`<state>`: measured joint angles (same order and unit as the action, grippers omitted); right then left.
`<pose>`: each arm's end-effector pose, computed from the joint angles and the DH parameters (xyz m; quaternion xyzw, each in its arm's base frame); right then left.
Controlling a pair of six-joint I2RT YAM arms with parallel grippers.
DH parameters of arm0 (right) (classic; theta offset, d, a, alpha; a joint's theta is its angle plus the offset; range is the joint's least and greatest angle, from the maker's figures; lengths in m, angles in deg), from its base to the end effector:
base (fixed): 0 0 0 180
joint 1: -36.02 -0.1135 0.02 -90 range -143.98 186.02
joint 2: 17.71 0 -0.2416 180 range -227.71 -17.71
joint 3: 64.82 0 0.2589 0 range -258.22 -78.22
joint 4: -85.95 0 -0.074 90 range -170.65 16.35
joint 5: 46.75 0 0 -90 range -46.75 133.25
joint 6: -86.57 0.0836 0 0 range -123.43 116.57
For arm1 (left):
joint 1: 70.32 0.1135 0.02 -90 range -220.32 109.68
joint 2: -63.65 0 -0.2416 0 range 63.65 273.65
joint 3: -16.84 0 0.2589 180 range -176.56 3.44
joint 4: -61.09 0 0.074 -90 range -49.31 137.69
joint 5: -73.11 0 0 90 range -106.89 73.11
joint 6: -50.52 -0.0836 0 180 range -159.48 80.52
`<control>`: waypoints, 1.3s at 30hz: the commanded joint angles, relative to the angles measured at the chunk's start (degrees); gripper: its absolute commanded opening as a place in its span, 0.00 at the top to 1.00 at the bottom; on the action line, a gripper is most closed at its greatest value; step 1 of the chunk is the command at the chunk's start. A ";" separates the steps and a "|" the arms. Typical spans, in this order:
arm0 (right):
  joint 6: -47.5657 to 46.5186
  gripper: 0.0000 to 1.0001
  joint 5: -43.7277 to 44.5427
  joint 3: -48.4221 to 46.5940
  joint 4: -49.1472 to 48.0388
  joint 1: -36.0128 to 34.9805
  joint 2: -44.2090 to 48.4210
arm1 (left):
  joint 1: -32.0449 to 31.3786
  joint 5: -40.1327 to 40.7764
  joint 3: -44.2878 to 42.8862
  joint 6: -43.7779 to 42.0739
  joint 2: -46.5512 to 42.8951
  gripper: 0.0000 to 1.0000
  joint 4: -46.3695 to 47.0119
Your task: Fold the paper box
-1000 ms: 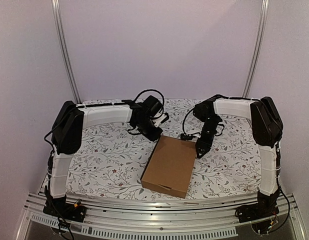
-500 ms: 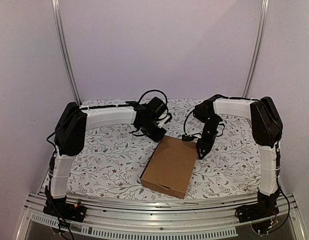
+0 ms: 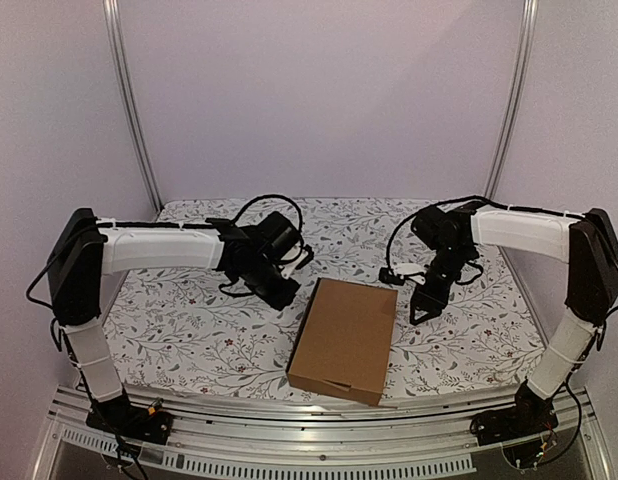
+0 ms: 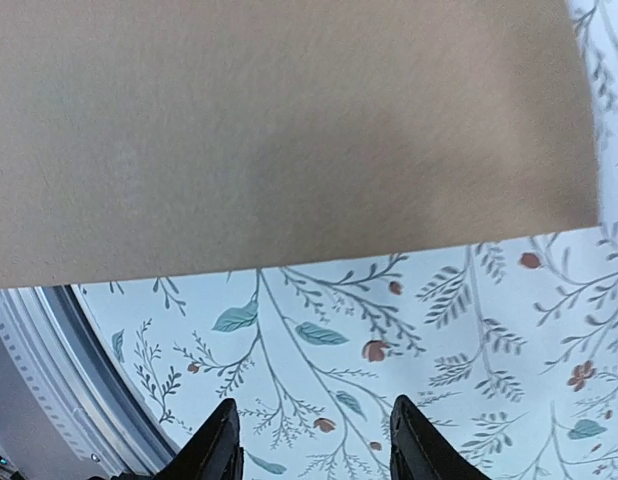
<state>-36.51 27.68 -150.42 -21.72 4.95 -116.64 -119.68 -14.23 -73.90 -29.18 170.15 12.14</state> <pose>0.2635 0.1849 0.1384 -0.5301 0.8362 0.1347 0.0399 0.2668 -0.3048 0.1324 0.3213 0.9211 -0.0892 0.2011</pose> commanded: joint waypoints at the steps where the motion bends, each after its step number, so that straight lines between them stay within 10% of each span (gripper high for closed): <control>1: -2.12 0.51 0.22 7.13 -2.41 -2.18 0.42 | -5.96 0.22 8.02 4.22 -3.19 0.86 0.53; 13: 3.44 0.54 -10.82 -3.42 -3.22 -8.35 -11.13 | -12.64 -3.46 -1.38 4.02 5.33 0.87 5.05; 27: 2.41 0.52 -4.38 -16.27 0.43 3.41 -9.88 | -1.45 14.94 -1.11 1.78 -3.94 0.80 -4.37; 31: 2.10 0.42 -2.77 -11.16 0.24 7.58 2.35 | -1.44 21.44 0.81 2.63 -12.84 0.68 -5.53; 35: 2.14 0.04 1.21 -6.08 -4.42 9.80 15.89 | -1.39 22.54 5.82 0.19 -23.26 0.57 -2.81; 39: 8.80 0.01 2.17 5.21 -21.21 12.77 27.75 | -0.94 24.18 15.66 -1.36 -34.06 0.01 5.93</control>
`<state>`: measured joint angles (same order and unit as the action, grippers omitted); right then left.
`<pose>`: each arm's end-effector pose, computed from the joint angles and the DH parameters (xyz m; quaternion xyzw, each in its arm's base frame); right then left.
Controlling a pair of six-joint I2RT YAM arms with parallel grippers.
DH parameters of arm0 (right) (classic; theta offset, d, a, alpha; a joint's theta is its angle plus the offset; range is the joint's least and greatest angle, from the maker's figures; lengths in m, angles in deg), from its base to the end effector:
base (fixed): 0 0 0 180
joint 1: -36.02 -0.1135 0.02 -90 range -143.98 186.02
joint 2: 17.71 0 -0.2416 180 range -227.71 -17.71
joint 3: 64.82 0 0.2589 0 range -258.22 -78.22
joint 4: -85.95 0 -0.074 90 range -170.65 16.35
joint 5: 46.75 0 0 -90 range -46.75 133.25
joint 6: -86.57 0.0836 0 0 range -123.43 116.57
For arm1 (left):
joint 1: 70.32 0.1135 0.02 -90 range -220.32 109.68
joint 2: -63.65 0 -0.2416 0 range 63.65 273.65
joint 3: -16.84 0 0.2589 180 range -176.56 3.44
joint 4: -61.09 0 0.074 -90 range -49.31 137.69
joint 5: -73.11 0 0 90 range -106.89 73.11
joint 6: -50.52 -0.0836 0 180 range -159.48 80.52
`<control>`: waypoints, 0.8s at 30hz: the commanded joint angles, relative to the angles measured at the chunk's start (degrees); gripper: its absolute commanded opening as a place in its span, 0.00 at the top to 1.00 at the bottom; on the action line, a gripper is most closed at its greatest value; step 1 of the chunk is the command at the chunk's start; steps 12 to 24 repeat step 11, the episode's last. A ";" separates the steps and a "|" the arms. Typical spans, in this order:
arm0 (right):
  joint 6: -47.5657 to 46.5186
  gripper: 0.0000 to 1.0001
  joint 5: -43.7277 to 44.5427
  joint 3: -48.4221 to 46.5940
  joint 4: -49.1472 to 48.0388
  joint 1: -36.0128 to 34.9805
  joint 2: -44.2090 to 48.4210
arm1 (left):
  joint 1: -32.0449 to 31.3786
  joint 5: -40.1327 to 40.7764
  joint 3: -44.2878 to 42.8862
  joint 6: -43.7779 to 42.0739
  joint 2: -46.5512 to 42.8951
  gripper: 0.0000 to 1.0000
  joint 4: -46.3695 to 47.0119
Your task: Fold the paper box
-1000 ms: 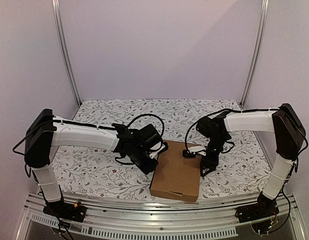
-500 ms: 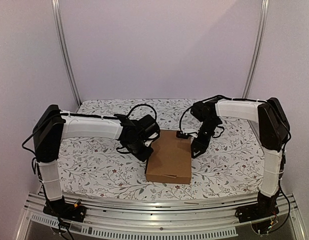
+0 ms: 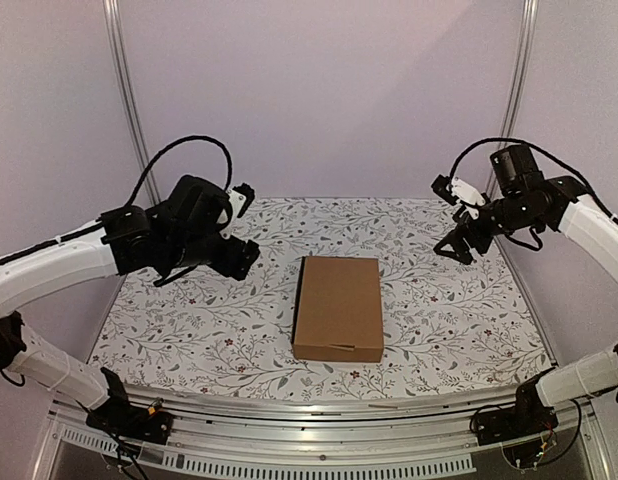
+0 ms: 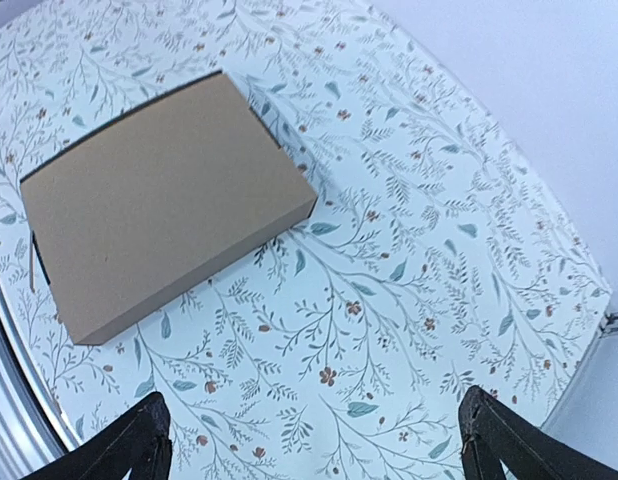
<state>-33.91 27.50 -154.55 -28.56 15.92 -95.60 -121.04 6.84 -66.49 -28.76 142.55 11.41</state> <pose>0.2873 0.1293 0.2784 -0.4407 0.8327 0.1017 0.3195 0.2398 -0.2400 0.2637 0.2360 0.8771 -0.0269 0.4174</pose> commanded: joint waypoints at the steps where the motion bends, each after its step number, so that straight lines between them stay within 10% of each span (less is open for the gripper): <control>1: 8.70 0.01 3.33 13.20 -18.77 2.05 9.55 | 0.61 3.61 10.84 -1.79 -9.04 0.01 9.21; 7: 22.36 0.01 17.77 20.95 -31.84 2.21 13.72 | 2.94 7.20 23.90 -0.01 -18.23 0.00 20.58; 24: 20.30 0.01 16.38 24.12 -33.82 2.28 14.52 | 3.43 8.08 26.47 1.66 -18.87 0.01 20.68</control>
